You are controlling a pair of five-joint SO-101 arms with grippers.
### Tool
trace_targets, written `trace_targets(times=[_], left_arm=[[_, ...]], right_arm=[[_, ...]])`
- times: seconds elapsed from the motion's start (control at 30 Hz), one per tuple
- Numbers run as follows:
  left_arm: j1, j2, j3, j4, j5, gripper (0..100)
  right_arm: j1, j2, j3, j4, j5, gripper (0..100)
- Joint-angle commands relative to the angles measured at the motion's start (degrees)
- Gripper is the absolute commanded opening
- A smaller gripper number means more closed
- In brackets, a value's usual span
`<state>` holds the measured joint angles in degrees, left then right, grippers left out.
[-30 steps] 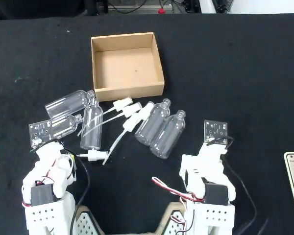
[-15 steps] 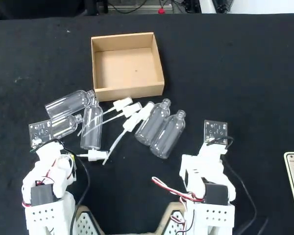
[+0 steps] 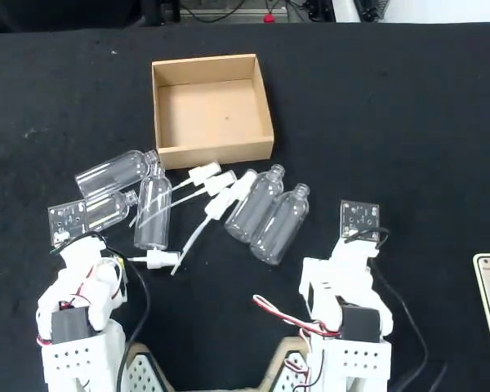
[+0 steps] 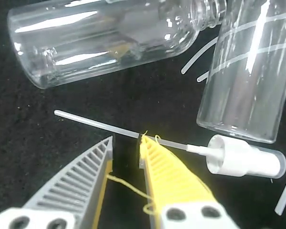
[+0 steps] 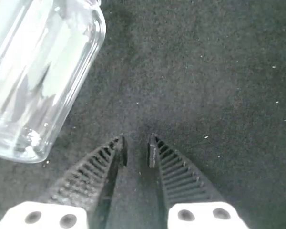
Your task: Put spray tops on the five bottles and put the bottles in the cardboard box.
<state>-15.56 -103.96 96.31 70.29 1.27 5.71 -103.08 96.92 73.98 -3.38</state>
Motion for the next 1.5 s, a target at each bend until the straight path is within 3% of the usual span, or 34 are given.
trace_targets(times=[0.0, 0.17, 0.4, 0.57, 0.7, 0.9, 1.1, 1.3, 1.47], left_arm=[[2.2, 0.1, 1.1, 0.4, -0.4, 10], [2.2, 0.1, 1.1, 0.4, -0.3, 10], [2.1, 0.2, 1.1, 0.4, -0.2, 10], [1.7, 0.0, 1.1, -0.2, -0.5, 10], [1.6, 0.0, -0.4, -0.7, -1.8, 11], [-2.1, 0.0, -8.0, -1.4, -14.7, 11], [-10.2, 0.0, -21.9, -1.4, -15.0, 11], [-10.7, 0.5, -29.8, -1.4, -15.3, 11], [-10.6, 0.6, -34.6, -1.4, -15.3, 11]], right_arm=[[-0.7, -5.2, -0.4, -0.1, -0.7, 7.7], [-0.2, -5.3, -0.4, -8.4, -0.4, 7.7], [-0.2, -5.3, -0.4, -28.4, -0.2, 7.8], [-0.2, -5.3, -0.7, -35.3, 8.0, 7.8], [-0.4, -5.3, -6.2, -32.1, 11.5, 7.8], [-0.6, -4.8, -21.8, -20.0, 12.5, 7.8], [-4.5, -4.6, -31.5, -15.5, 12.1, 7.8], [-7.7, -2.4, -37.9, -14.2, 12.0, 7.8], [-7.7, 11.1, -48.9, -11.3, 9.2, 7.8]])
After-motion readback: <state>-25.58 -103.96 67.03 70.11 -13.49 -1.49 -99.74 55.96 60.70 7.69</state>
